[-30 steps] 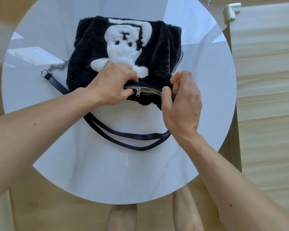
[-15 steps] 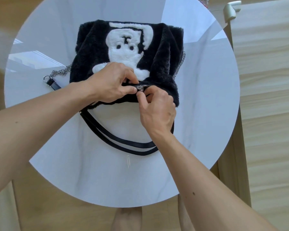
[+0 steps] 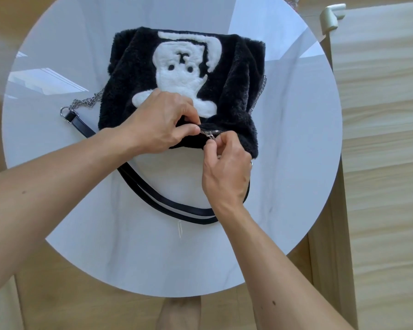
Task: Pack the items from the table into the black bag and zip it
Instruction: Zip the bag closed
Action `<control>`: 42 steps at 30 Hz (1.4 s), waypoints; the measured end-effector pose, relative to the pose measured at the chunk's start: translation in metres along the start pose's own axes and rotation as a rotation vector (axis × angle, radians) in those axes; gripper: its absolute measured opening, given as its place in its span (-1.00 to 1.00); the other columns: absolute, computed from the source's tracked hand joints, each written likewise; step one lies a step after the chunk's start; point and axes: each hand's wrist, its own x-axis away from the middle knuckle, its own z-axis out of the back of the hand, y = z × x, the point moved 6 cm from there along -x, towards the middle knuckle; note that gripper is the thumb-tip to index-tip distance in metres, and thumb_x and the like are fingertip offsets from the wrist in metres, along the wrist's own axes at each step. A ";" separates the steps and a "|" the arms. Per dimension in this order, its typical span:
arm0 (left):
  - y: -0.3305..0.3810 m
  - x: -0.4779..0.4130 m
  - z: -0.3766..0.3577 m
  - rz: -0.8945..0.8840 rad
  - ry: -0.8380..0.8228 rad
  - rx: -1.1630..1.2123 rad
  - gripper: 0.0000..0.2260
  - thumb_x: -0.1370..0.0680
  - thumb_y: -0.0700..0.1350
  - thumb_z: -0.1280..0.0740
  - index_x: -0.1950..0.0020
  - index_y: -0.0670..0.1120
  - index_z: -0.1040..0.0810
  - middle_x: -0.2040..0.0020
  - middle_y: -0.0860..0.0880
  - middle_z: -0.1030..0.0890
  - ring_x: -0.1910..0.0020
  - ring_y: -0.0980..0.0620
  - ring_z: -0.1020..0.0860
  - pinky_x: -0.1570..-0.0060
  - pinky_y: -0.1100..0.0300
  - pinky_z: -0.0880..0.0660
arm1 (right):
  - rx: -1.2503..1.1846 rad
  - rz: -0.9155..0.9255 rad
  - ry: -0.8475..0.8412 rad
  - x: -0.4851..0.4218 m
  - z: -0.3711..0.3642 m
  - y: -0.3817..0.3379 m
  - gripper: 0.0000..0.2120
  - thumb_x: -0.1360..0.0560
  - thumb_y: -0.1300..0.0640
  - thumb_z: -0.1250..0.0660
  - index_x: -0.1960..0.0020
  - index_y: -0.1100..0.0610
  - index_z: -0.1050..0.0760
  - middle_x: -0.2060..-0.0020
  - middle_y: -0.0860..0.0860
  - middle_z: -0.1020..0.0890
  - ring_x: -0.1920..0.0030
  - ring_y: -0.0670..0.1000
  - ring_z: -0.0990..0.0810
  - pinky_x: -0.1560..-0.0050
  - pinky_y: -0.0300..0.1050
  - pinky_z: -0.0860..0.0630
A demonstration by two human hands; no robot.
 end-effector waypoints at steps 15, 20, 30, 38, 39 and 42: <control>0.008 0.012 -0.007 0.047 0.146 -0.201 -0.85 -0.55 0.00 -0.36 0.06 -0.02 -0.68 0.18 0.09 -0.56 0.12 -0.01 -0.52 -0.06 -0.04 -0.36 | -0.235 -0.226 0.193 0.015 0.021 0.031 -0.82 -0.53 0.06 -0.38 0.21 0.09 -0.48 0.48 -0.10 -0.48 0.43 -0.09 -0.46 0.29 -0.10 -0.50; 0.007 0.010 -0.009 0.051 0.131 -0.203 -0.85 -0.56 0.00 -0.35 0.02 -0.03 -0.67 0.14 0.06 -0.57 0.09 0.00 -0.50 -0.08 0.00 -0.36 | -0.219 -0.140 0.204 0.017 0.030 0.036 -0.85 -0.53 0.13 -0.37 0.18 0.11 -0.47 0.45 -0.10 -0.48 0.44 -0.08 -0.45 0.25 0.07 -0.54; 0.049 -0.009 -0.037 -0.108 -0.006 -0.164 -0.70 -0.56 0.12 -0.28 -0.19 0.02 -0.59 0.04 0.06 -0.56 -0.02 0.02 -0.51 -0.06 0.07 -0.43 | -0.245 0.073 0.110 0.028 0.023 0.032 -0.85 -0.55 0.19 -0.38 0.15 0.07 -0.44 0.32 -0.10 -0.59 0.29 -0.01 -0.60 0.21 -0.02 -0.56; 0.038 -0.024 -0.038 -0.051 -0.244 -0.084 -0.81 -0.52 0.07 -0.31 -0.08 0.06 -0.57 0.14 0.12 -0.55 0.10 0.05 -0.51 0.10 0.05 -0.51 | -0.190 0.192 0.067 0.038 0.012 0.032 -0.84 -0.52 0.30 -0.38 0.17 0.13 -0.46 0.26 -0.06 -0.60 0.26 -0.07 -0.57 0.26 0.01 -0.51; 0.039 -0.026 -0.039 -0.048 -0.256 -0.094 -0.74 -0.48 0.18 -0.30 -0.05 0.06 -0.56 0.16 0.12 -0.55 0.11 0.02 -0.53 0.14 0.04 -0.51 | -0.177 0.191 0.076 0.039 0.012 0.032 -0.83 -0.52 0.31 -0.39 0.18 0.14 -0.46 0.26 -0.06 -0.60 0.26 -0.05 -0.57 0.26 0.01 -0.50; 0.047 -0.040 -0.043 -0.034 -0.328 -0.286 -0.46 -0.30 0.41 -0.35 -0.05 0.04 -0.47 0.23 0.09 -0.47 0.20 -0.02 -0.49 0.28 0.10 -0.35 | -0.221 0.116 0.113 0.041 0.011 0.034 -0.81 -0.51 0.30 -0.40 0.21 0.12 -0.45 0.30 -0.09 -0.61 0.29 -0.08 -0.58 0.25 -0.06 -0.51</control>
